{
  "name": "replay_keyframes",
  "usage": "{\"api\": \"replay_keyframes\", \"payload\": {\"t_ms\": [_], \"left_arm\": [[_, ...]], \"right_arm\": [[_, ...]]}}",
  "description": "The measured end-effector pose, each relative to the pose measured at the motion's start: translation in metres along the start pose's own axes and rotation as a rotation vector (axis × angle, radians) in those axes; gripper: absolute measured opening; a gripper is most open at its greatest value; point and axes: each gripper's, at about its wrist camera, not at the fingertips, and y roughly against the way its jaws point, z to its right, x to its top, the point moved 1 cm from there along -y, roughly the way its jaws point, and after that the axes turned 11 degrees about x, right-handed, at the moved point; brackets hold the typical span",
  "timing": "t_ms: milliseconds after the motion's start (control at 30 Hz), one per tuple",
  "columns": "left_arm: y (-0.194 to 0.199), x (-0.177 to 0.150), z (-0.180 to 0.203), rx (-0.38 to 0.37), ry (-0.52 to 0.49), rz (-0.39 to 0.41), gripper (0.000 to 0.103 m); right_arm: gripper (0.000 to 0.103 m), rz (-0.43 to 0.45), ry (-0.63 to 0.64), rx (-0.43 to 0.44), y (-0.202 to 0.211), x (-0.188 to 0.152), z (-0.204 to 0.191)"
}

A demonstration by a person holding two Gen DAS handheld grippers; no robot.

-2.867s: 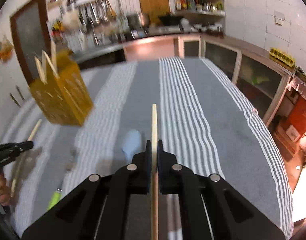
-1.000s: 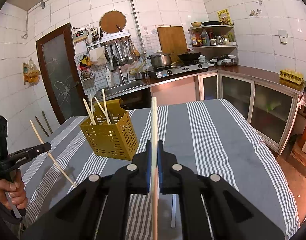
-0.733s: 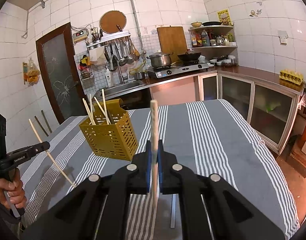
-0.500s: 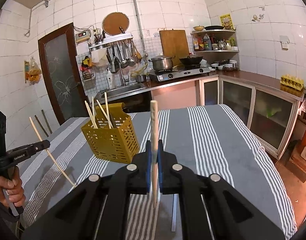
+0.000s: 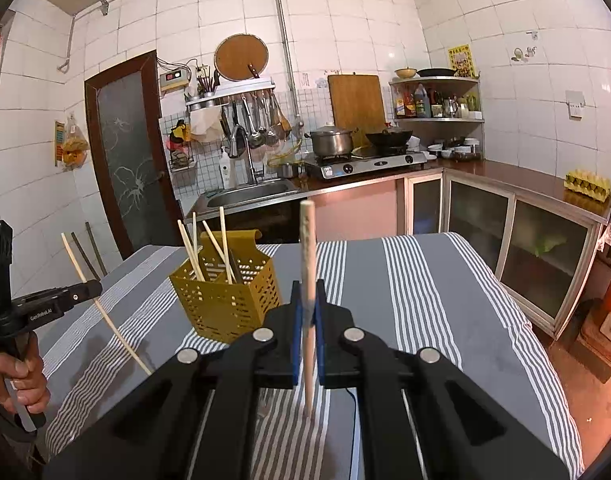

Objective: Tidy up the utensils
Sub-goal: 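Lower the chopstick into the caddy and open the left tool while the right tool releases its chopstick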

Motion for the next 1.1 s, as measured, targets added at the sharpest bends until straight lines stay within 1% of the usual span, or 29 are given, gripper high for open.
{"api": "replay_keyframes", "payload": {"t_ms": [333, 600, 1100], "left_arm": [[-0.004, 0.029, -0.007, 0.032, -0.011, 0.050, 0.004], [0.006, 0.067, -0.007, 0.031, -0.022, 0.127, 0.004], [0.010, 0.106, -0.002, 0.024, -0.034, 0.206, 0.004]], "right_arm": [[0.006, 0.009, 0.017, 0.018, -0.015, 0.014, -0.012], [0.006, 0.038, 0.041, 0.049, -0.023, 0.036, -0.029], [0.006, 0.088, 0.120, 0.090, -0.033, 0.079, -0.071]]}}
